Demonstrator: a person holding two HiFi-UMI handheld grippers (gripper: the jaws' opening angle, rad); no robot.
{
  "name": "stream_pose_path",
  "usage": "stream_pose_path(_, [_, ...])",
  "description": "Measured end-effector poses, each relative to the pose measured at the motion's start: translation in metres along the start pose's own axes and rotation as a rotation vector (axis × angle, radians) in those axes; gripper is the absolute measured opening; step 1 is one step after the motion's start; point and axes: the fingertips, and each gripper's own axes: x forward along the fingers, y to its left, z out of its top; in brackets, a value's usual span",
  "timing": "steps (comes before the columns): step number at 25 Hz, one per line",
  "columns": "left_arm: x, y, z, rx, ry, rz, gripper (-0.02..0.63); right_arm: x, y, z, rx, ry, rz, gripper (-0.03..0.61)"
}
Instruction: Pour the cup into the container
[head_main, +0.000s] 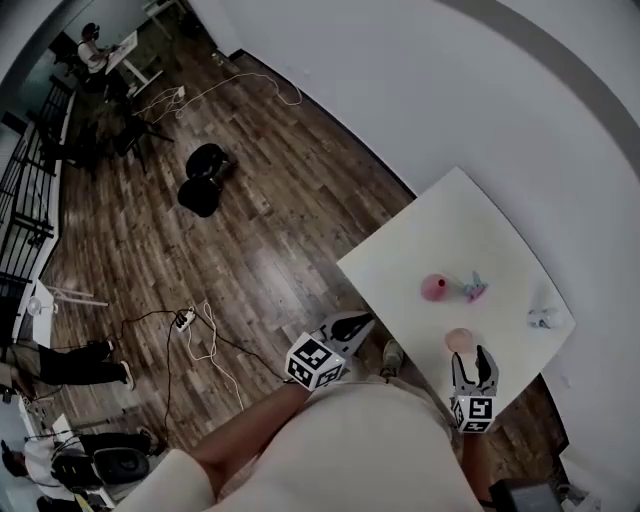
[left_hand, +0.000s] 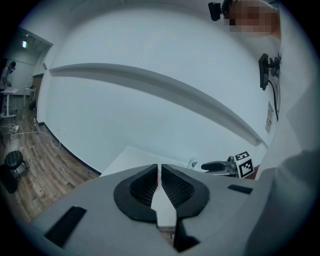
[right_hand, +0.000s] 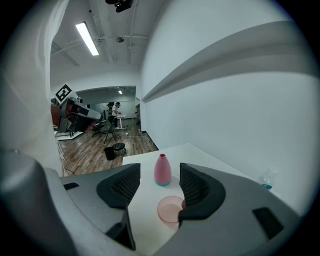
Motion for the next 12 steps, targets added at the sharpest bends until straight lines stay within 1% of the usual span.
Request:
stream_pose_path(7, [-0.006,0.01,-0.014,0.009,-0.018,0.097,0.014,0.037,0.011,-0.011,-0.056,-0.04,0.114,0.229])
stream_pose_path(12, [-0.029,0.015,-0.004,-0.027,-0.045,0.203,0.014,0.052,0.024,0.016,-0.087,-0.074,0.198,0.227])
